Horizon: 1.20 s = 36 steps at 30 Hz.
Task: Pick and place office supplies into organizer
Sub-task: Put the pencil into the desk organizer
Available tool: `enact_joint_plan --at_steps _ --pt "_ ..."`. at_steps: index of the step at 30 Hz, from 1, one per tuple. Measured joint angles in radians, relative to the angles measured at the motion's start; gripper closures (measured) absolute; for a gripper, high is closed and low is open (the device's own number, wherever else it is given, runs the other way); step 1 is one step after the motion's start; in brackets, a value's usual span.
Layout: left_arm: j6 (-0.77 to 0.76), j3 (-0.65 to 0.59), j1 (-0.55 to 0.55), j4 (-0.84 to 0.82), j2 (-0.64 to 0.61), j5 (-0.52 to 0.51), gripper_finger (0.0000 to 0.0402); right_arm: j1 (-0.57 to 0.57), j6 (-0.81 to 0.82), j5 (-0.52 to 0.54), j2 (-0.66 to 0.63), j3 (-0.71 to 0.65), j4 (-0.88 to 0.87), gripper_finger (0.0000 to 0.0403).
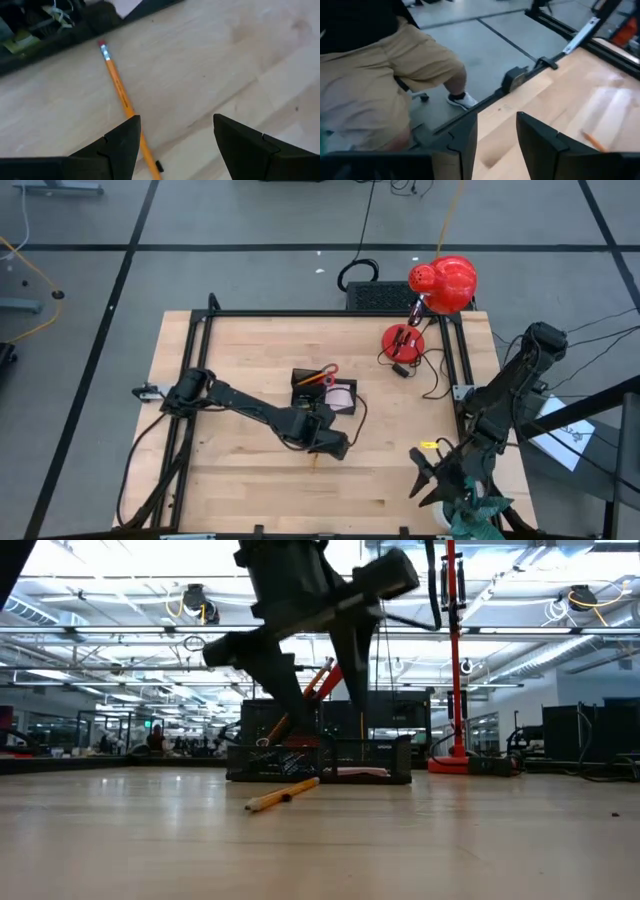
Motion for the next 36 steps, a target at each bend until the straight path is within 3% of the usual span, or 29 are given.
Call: enact_joint_plan --at_steps 10,17,23,36 --pt "-0.090 -0.002 0.039 0.076 0.085 0.063 0.0147 0.040 -0.004 -0.280 -0.158 -0.289 0.280 0.0275" --pt "-0.079 -0.001 0.083 0.084 0.092 0.066 0.0147 0.057 -0.017 -0.307 -0.265 -0.377 0.325 0.0275" --pt "-0.036 -0.001 0.104 0.105 0.085 0.084 0.0147 0.055 -0.126 -0.305 -0.326 -0.386 0.313 0.0275" --pt "-0.111 0.000 0.130 -0.051 0.069 0.162 0.0147 0.055 -0.166 -0.275 -0.373 -0.386 0.223 0.0275"
